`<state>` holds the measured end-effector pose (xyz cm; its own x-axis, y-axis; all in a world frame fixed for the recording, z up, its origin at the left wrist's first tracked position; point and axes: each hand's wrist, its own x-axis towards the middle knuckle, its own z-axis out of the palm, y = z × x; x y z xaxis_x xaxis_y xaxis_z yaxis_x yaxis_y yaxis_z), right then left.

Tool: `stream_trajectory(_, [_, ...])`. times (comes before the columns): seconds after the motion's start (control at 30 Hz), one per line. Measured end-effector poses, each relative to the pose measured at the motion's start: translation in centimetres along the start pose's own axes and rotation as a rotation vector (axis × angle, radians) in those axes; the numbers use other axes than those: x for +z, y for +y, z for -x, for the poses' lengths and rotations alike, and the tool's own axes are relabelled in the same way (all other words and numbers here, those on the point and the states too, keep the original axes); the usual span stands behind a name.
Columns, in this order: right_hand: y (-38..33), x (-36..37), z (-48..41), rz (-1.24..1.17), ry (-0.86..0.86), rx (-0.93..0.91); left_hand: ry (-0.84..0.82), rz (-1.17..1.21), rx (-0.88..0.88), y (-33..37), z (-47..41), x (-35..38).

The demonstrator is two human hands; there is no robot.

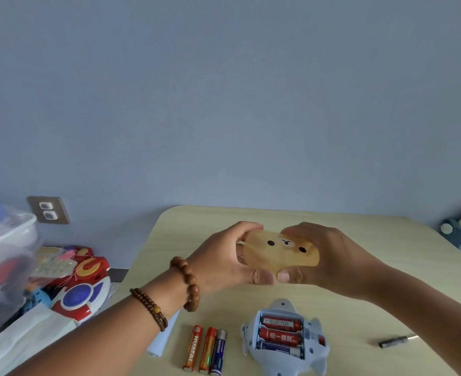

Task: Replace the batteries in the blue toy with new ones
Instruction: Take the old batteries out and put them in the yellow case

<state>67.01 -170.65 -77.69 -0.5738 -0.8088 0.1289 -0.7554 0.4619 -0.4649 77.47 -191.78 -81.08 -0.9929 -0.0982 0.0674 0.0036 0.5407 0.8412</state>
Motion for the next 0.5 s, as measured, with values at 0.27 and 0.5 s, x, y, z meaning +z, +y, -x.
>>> stream_trajectory(0.27, [0.4, -0.4, -0.5, -0.032, 0.068, -0.116, 0.009, 0.285, -0.008, 0.6, -0.5, -0.2])
stream_trajectory(0.5, [0.8, 0.2, -0.5, -0.24, 0.081, -0.128, 0.035, 0.33, 0.003, 0.5, -0.3, -0.3])
